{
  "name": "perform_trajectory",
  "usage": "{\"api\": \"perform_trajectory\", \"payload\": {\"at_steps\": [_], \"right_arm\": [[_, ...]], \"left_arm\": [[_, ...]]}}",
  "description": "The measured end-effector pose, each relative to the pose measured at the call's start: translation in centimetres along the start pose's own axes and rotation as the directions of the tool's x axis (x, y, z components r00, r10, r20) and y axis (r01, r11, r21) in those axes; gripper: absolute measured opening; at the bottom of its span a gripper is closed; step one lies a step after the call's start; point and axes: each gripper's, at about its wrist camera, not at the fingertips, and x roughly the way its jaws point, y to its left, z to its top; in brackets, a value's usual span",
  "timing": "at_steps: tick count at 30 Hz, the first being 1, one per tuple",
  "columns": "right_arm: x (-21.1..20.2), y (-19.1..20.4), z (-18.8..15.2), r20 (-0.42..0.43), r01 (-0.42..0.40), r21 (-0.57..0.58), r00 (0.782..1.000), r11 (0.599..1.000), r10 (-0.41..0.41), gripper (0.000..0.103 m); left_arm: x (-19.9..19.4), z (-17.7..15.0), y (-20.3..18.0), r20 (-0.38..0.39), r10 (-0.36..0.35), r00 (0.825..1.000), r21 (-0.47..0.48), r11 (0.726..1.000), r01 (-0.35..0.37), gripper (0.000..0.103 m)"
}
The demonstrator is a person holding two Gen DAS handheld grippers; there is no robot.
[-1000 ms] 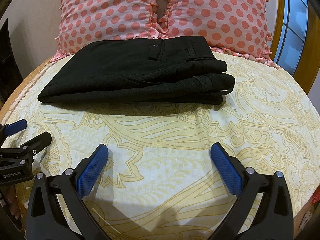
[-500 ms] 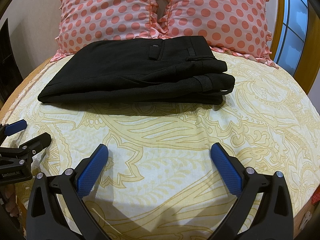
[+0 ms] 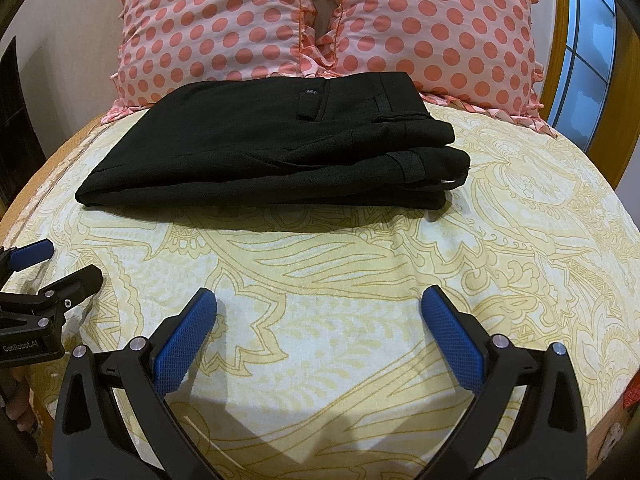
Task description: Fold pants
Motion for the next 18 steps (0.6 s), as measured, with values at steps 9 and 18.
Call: {"api": "perform_trajectory", "payload": {"at_steps": [9, 18], "right_arm": [[-0.01, 0.0, -0.01, 0.0, 0.0, 0.0, 1.0, 1.0, 0.0, 0.102], [-0.01, 0.0, 0.0, 0.0, 0.0, 0.0, 1.0, 1.0, 0.0, 0.102]], "left_arm": [[0.06, 0.04, 0.04, -0.009, -0.001, 1.0, 0.0, 1.0, 0.001, 0.101], [0.0, 0.07, 0.17, 0.006, -0.01, 1.0, 0.015, 1.0, 0.01, 0.101]]}}
